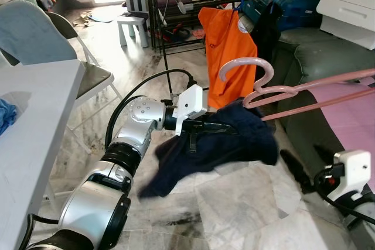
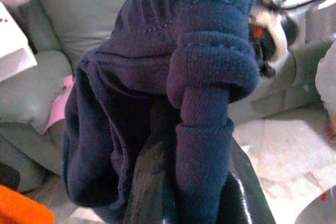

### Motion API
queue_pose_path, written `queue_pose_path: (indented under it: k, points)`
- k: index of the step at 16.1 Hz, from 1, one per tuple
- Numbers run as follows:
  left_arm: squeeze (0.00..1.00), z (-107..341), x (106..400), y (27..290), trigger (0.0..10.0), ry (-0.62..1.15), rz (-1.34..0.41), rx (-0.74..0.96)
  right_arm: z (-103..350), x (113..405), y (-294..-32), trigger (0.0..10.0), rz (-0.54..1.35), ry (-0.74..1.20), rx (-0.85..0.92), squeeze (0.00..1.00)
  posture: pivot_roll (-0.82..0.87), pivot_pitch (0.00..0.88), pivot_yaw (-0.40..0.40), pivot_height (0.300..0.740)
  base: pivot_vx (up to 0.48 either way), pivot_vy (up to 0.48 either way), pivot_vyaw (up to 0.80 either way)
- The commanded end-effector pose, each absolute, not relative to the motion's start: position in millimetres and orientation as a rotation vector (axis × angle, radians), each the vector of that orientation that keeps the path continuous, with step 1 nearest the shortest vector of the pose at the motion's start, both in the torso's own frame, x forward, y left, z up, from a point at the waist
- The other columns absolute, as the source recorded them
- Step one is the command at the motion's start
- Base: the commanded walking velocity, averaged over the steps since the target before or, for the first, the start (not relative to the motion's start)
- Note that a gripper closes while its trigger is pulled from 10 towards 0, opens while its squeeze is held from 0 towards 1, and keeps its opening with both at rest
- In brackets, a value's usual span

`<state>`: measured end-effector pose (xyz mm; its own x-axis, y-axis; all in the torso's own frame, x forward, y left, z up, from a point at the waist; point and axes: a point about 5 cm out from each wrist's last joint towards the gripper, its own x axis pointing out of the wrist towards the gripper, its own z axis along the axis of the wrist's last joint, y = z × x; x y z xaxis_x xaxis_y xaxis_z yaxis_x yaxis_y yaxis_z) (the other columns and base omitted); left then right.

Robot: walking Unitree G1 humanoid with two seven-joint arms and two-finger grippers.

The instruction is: Hang hanger

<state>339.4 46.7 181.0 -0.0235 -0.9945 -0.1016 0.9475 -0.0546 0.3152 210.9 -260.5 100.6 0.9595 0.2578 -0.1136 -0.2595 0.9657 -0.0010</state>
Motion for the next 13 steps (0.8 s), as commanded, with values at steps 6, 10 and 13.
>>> queue_pose_path:
  k: [6, 10, 13]
  points:
    - [0.00, 192.2, 335.2, 47.9, 0.0, -0.251, -1.635, 0.393, 101.3, 221.9, -259.4, 10.0, 0.296, 0.093, -0.011, 0.00, -0.04, 0.000, 0.002, 0.740, 0.000, 0.000, 0.00]
    - [0.00, 183.2, 334.1, 52.5, 0.0, -0.194, -1.652, 0.387, 104.2, 225.7, -274.9, 10.0, 0.244, 0.075, -0.018, 0.00, -0.04, 0.000, 0.003, 0.740, 0.000, 0.000, 0.00]
    - [0.00, 185.8, 334.9, 52.2, 0.0, -0.209, -1.654, 0.408, 98.5, 228.8, -270.3, 10.0, 0.265, 0.087, -0.001, 0.00, -0.03, 0.000, -0.001, 0.740, 0.000, 0.000, 0.00]
